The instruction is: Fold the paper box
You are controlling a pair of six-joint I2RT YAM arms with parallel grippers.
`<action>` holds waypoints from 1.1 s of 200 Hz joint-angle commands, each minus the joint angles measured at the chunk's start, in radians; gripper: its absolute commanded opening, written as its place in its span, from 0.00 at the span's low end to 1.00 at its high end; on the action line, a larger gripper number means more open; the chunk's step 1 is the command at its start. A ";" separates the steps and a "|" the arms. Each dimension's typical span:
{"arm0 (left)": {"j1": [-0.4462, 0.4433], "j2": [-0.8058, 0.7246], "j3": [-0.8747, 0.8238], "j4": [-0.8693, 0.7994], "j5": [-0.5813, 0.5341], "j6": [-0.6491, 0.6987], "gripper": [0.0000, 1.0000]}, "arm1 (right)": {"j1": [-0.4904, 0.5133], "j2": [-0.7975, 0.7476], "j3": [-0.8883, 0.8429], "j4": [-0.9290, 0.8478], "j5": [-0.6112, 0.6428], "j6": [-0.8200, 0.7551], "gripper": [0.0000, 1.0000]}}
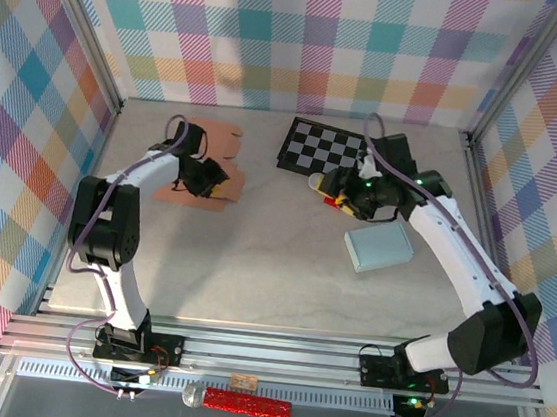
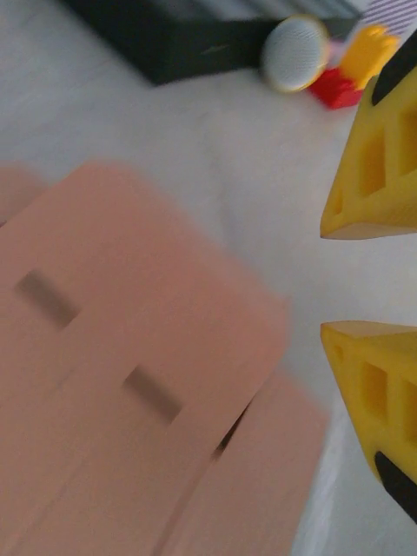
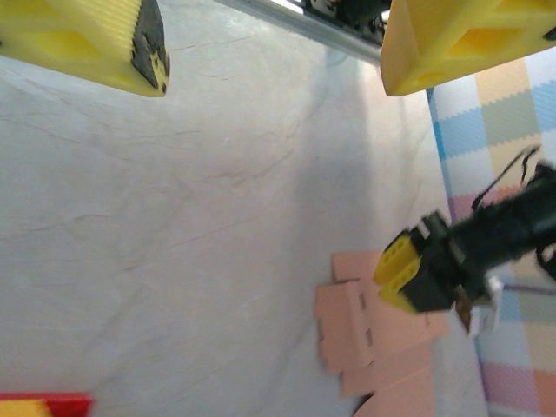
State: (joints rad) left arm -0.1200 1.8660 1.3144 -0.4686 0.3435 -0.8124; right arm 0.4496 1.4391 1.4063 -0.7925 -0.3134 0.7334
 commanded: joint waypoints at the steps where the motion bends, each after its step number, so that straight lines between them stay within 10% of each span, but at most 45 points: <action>1: 0.048 0.059 0.033 -0.032 -0.039 0.042 0.29 | 0.051 0.049 0.045 0.015 -0.059 -0.019 0.65; 72: 0.031 0.050 -0.185 0.241 -0.032 -0.121 0.26 | 0.091 0.055 0.020 -0.005 -0.044 -0.056 0.65; 150: -0.321 -0.149 -0.529 0.675 -0.219 -0.654 0.23 | 0.090 0.108 0.009 0.010 -0.082 -0.057 0.65; 220: -0.445 -0.400 -0.501 0.388 -0.393 -0.749 0.40 | 0.090 0.169 0.002 0.053 -0.144 -0.023 0.65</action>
State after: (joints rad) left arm -0.5930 1.5898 0.8085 0.0494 0.0372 -1.5299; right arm 0.5388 1.5856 1.4193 -0.7670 -0.4103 0.6975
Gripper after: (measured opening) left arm 0.374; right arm 0.652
